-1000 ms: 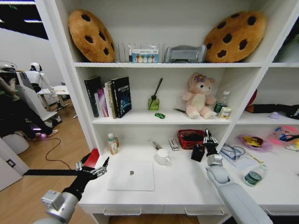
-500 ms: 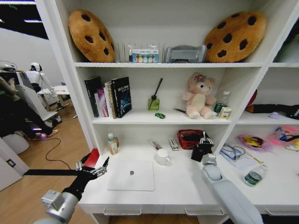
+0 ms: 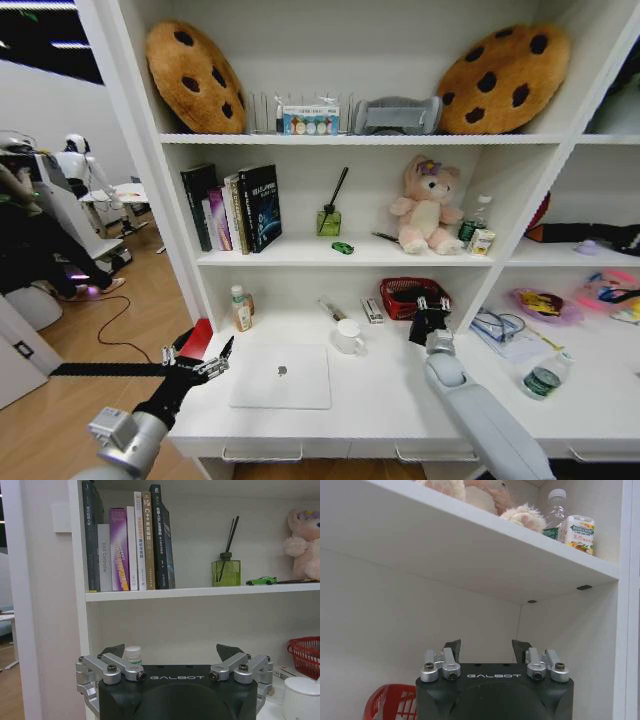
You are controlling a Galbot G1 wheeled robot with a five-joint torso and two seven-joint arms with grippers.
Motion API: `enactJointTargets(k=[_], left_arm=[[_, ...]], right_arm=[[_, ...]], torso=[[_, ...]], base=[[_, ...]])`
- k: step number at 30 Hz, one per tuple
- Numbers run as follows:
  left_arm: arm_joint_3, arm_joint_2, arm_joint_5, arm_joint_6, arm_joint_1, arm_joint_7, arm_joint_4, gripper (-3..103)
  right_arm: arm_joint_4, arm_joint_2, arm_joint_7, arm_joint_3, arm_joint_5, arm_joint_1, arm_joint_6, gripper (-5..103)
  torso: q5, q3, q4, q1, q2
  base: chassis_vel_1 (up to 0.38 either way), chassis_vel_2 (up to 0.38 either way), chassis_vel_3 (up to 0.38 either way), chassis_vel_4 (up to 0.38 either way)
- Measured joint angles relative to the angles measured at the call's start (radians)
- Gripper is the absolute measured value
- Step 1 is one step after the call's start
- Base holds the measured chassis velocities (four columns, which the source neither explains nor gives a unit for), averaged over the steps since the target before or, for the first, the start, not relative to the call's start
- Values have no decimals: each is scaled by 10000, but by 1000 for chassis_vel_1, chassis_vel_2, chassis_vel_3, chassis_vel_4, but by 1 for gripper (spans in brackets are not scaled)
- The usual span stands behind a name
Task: Organize the objects on the table.
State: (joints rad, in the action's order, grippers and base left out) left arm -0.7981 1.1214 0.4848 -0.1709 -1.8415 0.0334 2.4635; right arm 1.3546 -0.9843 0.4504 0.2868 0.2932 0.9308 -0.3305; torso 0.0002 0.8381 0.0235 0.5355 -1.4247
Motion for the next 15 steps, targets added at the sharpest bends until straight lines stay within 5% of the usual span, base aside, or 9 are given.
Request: enactJointTargets(k=[1,3,7,9,10,13,15], left_arm=[[0,0,0,0,0,0,0,100],[0,0,0,0,0,-1,0,100],[-1,0,0,0,0,-3,0,100],[0,0,0,0,0,1,0,100],[0,0,0,0,0,1,0,100],[0,0,0,0,0,0,0,100],[0,0,0,0,0,0,0,100]], right_arm=[[0,0,0,0,0,0,0,57],[1333,180,-510,723,788,809,870,73],[2848,383,-982,1517,1411,1907,1916,79],[4493,514,-1677,2558,2210,3447,3538,90],[4493,514,-1677,2558,2210,3447,3538,90],[5806,532,-3018,4211,3334,5503,5553,100],[5928,492,-3303,4688,3609,6035,6032,100]], torso=[[0,0,0,0,0],[-2,0,4,0,0],[-4,-1,2,-1,-1],[-1,-2,0,0,-1],[-1,-2,0,0,-1],[-4,-3,7,-3,-3],[-4,-3,8,-4,-3]], base=[[0,0,0,0],[0,0,0,0],[0,0,0,0],[0,0,0,0],[0,0,0,0],[0,0,0,0],[0,0,0,0]])
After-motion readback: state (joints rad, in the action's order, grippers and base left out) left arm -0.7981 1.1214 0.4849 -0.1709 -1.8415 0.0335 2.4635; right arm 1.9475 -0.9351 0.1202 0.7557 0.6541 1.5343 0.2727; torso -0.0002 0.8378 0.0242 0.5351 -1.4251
